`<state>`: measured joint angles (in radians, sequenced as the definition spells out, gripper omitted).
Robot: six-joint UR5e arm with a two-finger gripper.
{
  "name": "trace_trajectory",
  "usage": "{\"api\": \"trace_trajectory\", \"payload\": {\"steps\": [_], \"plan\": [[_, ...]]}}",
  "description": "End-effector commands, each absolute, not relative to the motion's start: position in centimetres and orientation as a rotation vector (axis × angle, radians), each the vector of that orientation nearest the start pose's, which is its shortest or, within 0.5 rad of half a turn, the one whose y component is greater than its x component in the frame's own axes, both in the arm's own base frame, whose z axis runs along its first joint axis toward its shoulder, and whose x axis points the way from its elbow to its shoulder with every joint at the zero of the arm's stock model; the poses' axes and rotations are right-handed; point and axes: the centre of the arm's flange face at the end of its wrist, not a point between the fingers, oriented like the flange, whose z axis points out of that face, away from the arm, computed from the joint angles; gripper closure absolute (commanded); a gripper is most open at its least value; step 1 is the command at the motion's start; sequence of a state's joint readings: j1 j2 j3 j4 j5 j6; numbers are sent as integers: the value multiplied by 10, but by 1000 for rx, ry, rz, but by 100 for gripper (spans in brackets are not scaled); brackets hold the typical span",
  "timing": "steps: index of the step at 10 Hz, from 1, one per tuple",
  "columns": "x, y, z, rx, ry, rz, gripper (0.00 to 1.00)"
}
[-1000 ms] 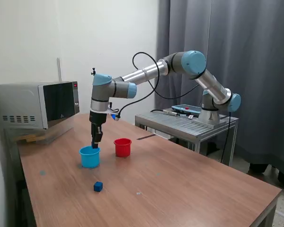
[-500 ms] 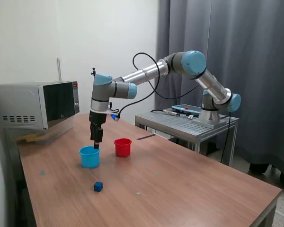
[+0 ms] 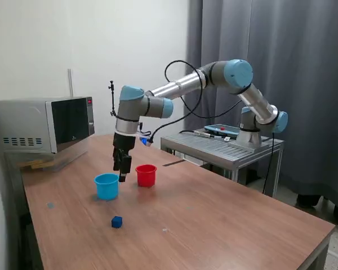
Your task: Place red objects in the red bin, and blue objects in the blue bin.
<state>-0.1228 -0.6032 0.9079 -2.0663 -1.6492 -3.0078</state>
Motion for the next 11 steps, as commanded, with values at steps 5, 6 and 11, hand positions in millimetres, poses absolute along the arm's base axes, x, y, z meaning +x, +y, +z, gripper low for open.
{"api": "trace_trajectory", "payload": {"steps": [5, 6, 11], "plan": [[-855, -144, 203, -1819, 2714, 293, 0], [-854, -144, 188, -1858, 2630, 246, 0], [-868, -155, 172, -1867, 2635, 251, 0]]}}
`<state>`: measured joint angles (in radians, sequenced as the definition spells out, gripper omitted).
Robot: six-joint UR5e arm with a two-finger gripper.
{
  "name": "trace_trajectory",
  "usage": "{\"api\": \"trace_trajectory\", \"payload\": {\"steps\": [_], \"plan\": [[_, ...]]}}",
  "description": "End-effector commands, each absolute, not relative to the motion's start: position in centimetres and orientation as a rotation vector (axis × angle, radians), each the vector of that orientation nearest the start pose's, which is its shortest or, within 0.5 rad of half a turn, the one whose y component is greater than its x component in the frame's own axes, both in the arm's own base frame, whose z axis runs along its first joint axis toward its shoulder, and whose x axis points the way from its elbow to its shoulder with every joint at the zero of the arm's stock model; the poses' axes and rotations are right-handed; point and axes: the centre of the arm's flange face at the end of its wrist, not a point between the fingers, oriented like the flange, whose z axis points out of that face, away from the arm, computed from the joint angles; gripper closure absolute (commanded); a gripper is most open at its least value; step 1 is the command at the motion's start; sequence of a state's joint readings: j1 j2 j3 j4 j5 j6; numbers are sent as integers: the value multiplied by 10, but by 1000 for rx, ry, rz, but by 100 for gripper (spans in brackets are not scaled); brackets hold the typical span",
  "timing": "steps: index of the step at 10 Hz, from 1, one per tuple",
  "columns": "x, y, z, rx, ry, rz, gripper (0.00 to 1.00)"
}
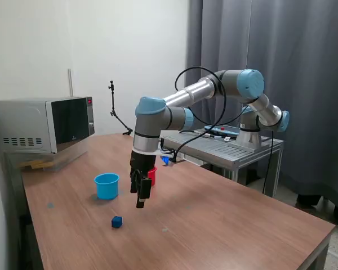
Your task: Place red objects in the red bin, and blue objects in the blue bin.
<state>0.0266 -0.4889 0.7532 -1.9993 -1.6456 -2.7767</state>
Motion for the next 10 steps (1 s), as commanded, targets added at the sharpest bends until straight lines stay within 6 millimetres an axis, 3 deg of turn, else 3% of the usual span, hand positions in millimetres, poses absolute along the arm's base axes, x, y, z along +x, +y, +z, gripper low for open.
{"api": "trace_trajectory", "payload": {"steps": [1, 4, 10], "plan": [[-872, -157, 176, -1762, 2735, 260, 0], [-882, -157, 156, -1586, 2854, 256, 0], [-889, -151, 146, -1325, 2997, 254, 0]]}}
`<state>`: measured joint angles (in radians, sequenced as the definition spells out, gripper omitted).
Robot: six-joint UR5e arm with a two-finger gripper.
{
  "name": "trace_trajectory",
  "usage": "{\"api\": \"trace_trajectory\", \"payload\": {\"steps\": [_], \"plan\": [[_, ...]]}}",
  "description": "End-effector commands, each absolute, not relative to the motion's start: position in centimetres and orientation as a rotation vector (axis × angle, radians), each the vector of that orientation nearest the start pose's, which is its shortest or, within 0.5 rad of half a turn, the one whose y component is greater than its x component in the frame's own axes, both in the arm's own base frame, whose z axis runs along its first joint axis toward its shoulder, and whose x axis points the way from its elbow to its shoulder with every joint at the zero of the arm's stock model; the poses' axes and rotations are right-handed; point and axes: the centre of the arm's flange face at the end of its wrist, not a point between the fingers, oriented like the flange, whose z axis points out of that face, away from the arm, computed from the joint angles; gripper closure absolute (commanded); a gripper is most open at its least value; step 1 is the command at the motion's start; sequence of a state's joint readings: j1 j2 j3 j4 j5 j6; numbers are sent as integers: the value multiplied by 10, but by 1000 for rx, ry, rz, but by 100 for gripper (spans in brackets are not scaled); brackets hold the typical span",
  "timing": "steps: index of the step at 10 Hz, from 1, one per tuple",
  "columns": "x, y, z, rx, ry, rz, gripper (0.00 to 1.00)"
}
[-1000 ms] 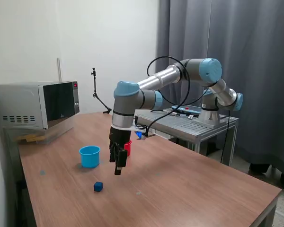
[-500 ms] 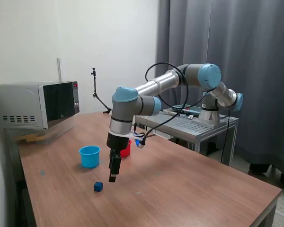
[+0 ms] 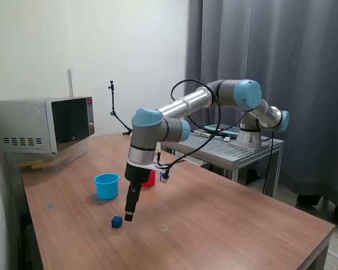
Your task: Place red objects in the red bin, and blue objects in the blue bin.
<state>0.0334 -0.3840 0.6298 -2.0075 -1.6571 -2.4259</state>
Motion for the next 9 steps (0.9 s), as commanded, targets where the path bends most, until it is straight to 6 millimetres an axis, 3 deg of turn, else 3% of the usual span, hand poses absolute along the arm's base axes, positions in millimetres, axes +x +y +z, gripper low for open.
{"api": "trace_trajectory", "payload": {"steps": [1, 3, 9], "plan": [[-891, -148, 137, -1305, 3001, 249, 0], [-894, -146, 122, -1238, 3021, 240, 0], [-896, -132, 117, -1189, 3030, 255, 0]]}}
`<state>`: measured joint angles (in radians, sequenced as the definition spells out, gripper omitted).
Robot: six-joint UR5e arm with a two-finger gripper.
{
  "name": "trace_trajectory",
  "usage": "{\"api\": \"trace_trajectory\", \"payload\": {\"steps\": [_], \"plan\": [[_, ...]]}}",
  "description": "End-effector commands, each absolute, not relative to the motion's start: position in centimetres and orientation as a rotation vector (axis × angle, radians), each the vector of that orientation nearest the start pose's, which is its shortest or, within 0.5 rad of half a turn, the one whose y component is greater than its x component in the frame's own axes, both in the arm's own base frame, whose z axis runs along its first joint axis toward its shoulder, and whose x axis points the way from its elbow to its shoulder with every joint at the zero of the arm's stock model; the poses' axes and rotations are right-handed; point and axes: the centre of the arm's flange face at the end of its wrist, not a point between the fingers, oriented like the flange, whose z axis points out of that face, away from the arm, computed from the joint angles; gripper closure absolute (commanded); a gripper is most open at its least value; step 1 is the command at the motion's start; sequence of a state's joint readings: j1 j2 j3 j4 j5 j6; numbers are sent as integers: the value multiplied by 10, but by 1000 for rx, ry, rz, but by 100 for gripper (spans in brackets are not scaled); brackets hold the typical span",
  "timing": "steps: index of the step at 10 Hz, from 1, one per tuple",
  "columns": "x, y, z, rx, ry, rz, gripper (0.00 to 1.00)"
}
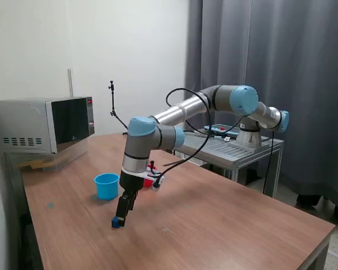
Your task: Place red objects in the red bin, and blue objects in the blue bin.
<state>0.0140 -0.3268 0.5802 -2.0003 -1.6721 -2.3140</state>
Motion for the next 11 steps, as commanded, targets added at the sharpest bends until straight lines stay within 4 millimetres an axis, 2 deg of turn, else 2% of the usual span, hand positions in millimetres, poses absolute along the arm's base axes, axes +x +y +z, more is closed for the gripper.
{"api": "trace_trajectory", "payload": {"steps": [1, 2, 5, 8, 11], "plan": [[-896, -129, 116, -1183, 3031, 254, 0], [-897, -129, 116, -1186, 3030, 254, 0], [-901, -126, 93, -1291, 2972, 256, 0], [-904, -126, 92, -1372, 2940, 265, 0], [-907, -124, 103, -1388, 2950, 288, 0]]}}
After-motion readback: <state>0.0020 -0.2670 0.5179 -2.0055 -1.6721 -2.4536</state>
